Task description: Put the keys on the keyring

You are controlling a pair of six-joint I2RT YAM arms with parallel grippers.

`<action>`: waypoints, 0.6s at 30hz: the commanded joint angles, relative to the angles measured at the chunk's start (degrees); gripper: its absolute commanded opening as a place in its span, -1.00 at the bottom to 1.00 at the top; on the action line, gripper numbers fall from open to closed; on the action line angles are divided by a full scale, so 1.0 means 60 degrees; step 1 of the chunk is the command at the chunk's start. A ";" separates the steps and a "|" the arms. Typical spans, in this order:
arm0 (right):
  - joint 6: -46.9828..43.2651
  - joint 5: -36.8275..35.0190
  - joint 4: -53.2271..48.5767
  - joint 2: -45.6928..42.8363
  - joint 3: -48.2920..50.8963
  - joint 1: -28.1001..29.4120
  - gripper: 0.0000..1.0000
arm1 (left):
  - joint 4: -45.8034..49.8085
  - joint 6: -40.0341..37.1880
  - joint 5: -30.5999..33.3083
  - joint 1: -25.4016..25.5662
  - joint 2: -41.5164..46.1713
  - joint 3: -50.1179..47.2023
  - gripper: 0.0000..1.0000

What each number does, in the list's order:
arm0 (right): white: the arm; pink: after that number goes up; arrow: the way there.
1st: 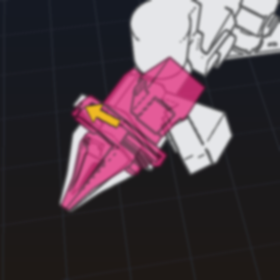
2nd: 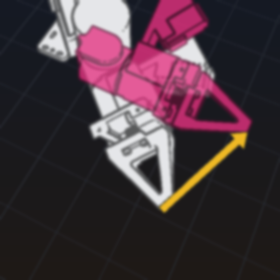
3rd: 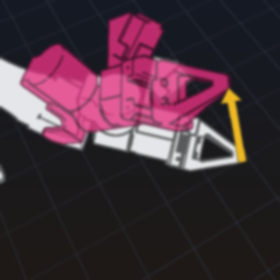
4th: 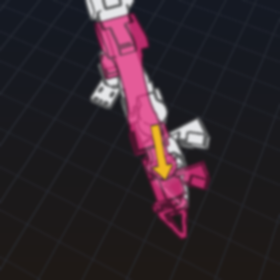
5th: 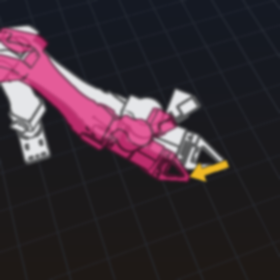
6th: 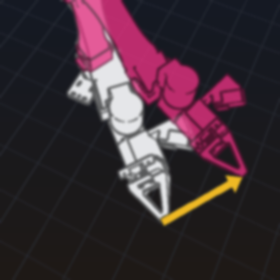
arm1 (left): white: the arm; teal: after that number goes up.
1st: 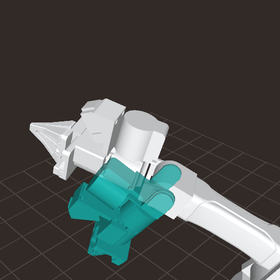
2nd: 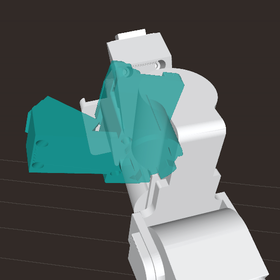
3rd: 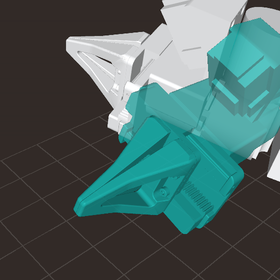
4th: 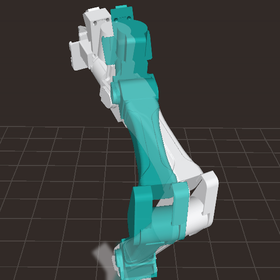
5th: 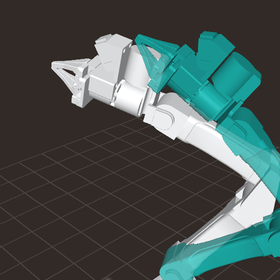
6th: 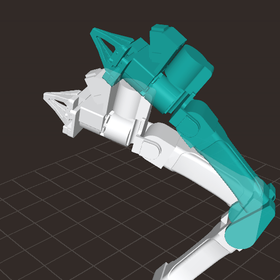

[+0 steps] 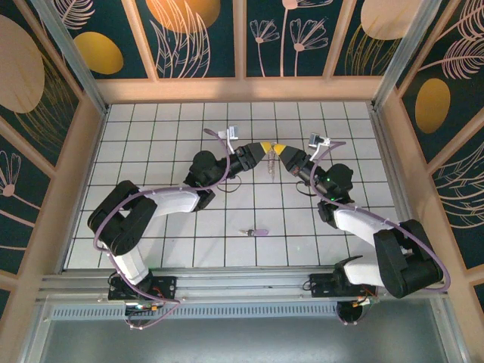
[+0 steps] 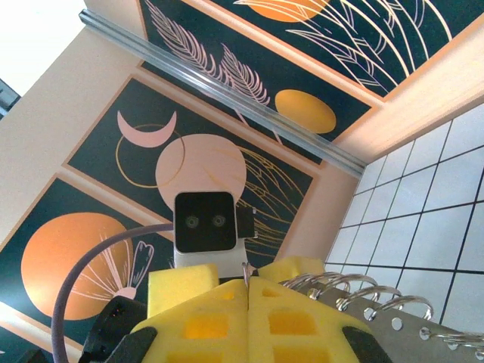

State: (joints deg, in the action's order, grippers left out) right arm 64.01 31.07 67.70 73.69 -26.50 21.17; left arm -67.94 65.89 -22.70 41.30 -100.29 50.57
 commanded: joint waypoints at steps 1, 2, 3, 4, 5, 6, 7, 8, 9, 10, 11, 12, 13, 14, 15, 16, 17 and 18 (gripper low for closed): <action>-0.0004 -0.0071 0.0713 0.0063 -0.0358 0.0121 -1.00 | -0.0468 0.0041 -0.0201 0.0086 -0.0114 0.0252 -0.27; -0.0004 -0.0081 0.0710 0.0088 -0.0358 0.0140 -1.00 | -0.0472 0.0035 -0.0198 0.0100 -0.0123 0.0260 -0.27; -0.0018 -0.0081 0.0713 0.0109 -0.0366 0.0156 -1.00 | -0.0468 0.0033 -0.0198 0.0104 -0.0121 0.0279 -0.28; -0.0019 -0.0082 0.0713 0.0131 -0.0373 0.0171 -1.00 | -0.0468 0.0020 -0.0202 0.0107 -0.0120 0.0276 -0.28; -0.0033 -0.0091 0.0713 0.0147 -0.0381 0.0183 -1.00 | -0.0469 0.0014 -0.0216 0.0115 -0.0122 0.0293 -0.29; -0.0033 -0.0094 0.0713 0.0166 -0.0388 0.0183 -1.00 | -0.0454 0.0002 -0.0205 0.0133 -0.0121 0.0292 -0.29; -0.0044 -0.0075 0.0713 0.0180 -0.0395 0.0193 -1.00 | -0.0450 -0.0012 -0.0197 0.0133 -0.0131 0.0299 -0.30; -0.0048 -0.0080 0.0713 0.0195 -0.0403 0.0195 -1.00 | -0.0435 -0.0025 -0.0192 0.0140 -0.0103 0.0293 -0.31; -0.0050 -0.0080 0.0713 0.0199 -0.0389 0.0197 -1.00 | -0.0397 -0.0057 -0.0188 0.0143 -0.0102 0.0302 -0.32; -0.0062 -0.0090 0.0713 0.0199 -0.0388 0.0195 -1.00 | -0.0369 -0.0079 -0.0176 0.0145 -0.0100 0.0294 -0.34; -0.0055 -0.0095 0.0713 0.0199 -0.0377 0.0195 -1.00 | -0.0327 -0.0108 -0.0172 0.0148 -0.0073 0.0302 -0.37; -0.0062 -0.0095 0.0713 0.0199 -0.0373 0.0205 -1.00 | -0.0276 -0.0161 -0.0172 0.0148 -0.0059 0.0303 -0.40; -0.0076 -0.0090 0.0692 0.0206 -0.0377 0.0202 -1.00 | -0.0189 -0.0198 -0.0156 0.0155 -0.0032 0.0295 -0.42; -0.0091 -0.0088 0.0685 0.0199 -0.0359 0.0207 -1.00 | -0.0133 -0.0267 -0.0143 0.0149 -0.0007 0.0300 -0.45; -0.0113 -0.0094 0.0666 0.0188 -0.0358 0.0207 -1.00 | -0.0074 -0.0318 -0.0115 0.0154 0.0027 0.0266 -0.49; -0.0130 -0.0087 0.0633 0.0172 -0.0351 0.0205 -1.00 | -0.0018 -0.0373 -0.0088 0.0159 0.0065 0.0248 -0.52; -0.0149 -0.0095 0.0604 0.0169 -0.0355 0.0205 -1.00 | 0.0048 -0.0438 -0.0071 0.0153 0.0094 0.0234 -0.53; -0.0172 -0.0093 0.0575 0.0155 -0.0345 0.0206 -1.00 | 0.0125 -0.0507 -0.0048 0.0163 0.0117 0.0216 -0.56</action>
State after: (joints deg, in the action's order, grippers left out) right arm 63.77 31.03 67.79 74.85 -26.74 21.87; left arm -67.64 64.99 -23.29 41.71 -100.66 51.03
